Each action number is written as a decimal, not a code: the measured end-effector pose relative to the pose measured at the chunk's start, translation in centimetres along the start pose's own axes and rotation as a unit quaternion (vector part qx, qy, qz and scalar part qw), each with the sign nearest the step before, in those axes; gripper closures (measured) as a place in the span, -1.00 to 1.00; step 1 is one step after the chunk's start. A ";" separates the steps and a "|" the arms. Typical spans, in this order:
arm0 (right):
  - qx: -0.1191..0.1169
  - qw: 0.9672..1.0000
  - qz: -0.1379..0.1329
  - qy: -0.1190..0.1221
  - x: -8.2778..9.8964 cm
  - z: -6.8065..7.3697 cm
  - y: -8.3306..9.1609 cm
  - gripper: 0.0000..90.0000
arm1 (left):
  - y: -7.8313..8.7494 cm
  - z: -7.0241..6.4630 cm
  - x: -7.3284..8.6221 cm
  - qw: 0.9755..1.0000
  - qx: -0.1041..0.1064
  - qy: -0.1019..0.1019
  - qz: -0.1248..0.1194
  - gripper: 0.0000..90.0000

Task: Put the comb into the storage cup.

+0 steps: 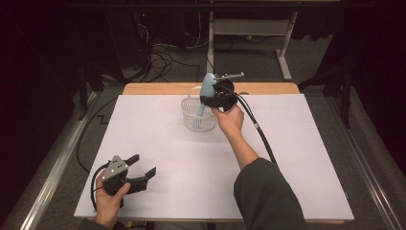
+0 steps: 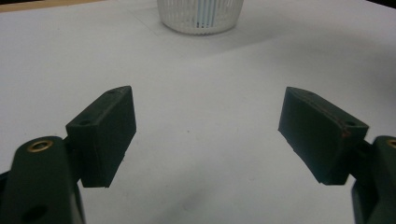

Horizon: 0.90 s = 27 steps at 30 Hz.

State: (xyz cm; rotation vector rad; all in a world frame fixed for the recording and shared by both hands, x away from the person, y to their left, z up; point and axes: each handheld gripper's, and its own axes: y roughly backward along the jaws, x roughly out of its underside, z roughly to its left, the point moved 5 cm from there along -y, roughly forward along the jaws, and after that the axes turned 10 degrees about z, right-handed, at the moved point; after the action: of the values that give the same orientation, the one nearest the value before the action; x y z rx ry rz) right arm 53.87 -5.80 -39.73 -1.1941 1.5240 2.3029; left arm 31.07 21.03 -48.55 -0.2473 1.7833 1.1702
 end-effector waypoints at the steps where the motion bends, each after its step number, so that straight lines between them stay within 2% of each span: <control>1: 0.000 1.000 0.000 0.001 0.0 0.0 0.0 0.15 | 0.0 0.0 0.0 1.000 0.000 0.000 0.000 -0.56; 8: -0.005 1.000 0.003 0.007 0.5 0.0 0.2 0.14 | 0.0 0.0 0.0 1.000 0.000 0.000 0.000 -0.56; 16: -0.013 1.000 0.012 -0.001 1.0 -0.7 0.7 0.11 | -0.1 0.0 0.0 1.000 0.000 0.001 0.001 -0.56; 27: -0.017 1.000 0.021 -0.001 1.2 -0.8 0.8 0.10 | -0.1 0.0 0.0 1.000 0.002 0.003 0.001 -0.56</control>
State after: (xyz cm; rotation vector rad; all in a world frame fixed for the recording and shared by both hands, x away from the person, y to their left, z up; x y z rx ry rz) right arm 53.05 -7.23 -40.07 -1.1791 1.5310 2.3646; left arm 31.10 21.03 -48.63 -0.2466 1.7917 1.1686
